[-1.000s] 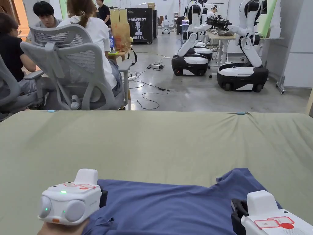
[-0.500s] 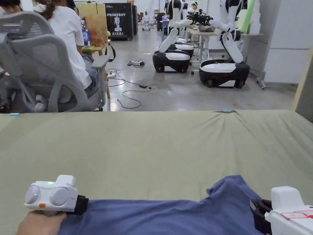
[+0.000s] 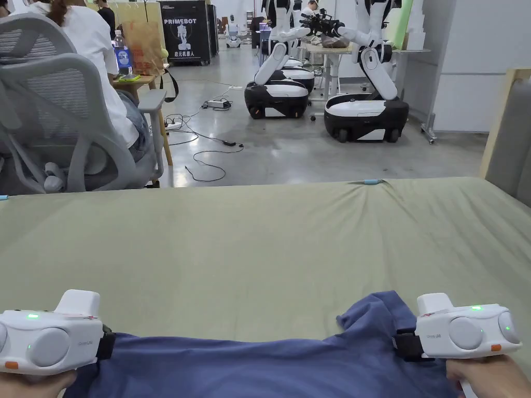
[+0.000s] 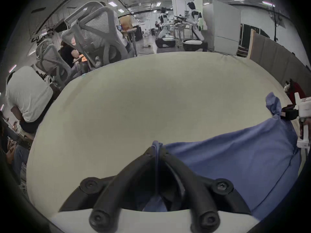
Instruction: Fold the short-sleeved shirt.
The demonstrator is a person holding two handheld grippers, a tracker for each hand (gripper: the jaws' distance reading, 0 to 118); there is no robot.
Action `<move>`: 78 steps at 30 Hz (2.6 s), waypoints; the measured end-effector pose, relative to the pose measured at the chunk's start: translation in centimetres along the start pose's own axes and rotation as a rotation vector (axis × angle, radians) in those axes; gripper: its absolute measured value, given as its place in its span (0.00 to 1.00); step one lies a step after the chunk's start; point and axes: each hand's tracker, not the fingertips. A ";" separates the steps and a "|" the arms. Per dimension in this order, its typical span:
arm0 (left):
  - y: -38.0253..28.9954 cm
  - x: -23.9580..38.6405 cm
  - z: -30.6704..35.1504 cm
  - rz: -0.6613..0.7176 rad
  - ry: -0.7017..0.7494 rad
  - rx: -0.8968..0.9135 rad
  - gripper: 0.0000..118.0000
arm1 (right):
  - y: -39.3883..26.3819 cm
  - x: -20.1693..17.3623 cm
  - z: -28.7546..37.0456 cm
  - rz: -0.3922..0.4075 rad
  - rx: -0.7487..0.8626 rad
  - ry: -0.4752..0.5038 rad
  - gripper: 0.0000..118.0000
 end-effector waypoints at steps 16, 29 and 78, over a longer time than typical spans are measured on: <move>-6.6 -1.9 17.1 0.043 -0.059 0.168 0.00 | -6.7 -0.1 23.4 0.071 0.265 0.029 0.01; -18.7 0.7 19.8 0.131 0.036 0.095 0.30 | -19.9 -2.8 23.1 0.056 0.175 -0.001 0.29; -23.4 -2.2 9.6 1.115 -0.546 0.148 0.12 | -18.7 -19.3 26.3 0.120 0.561 -0.023 0.00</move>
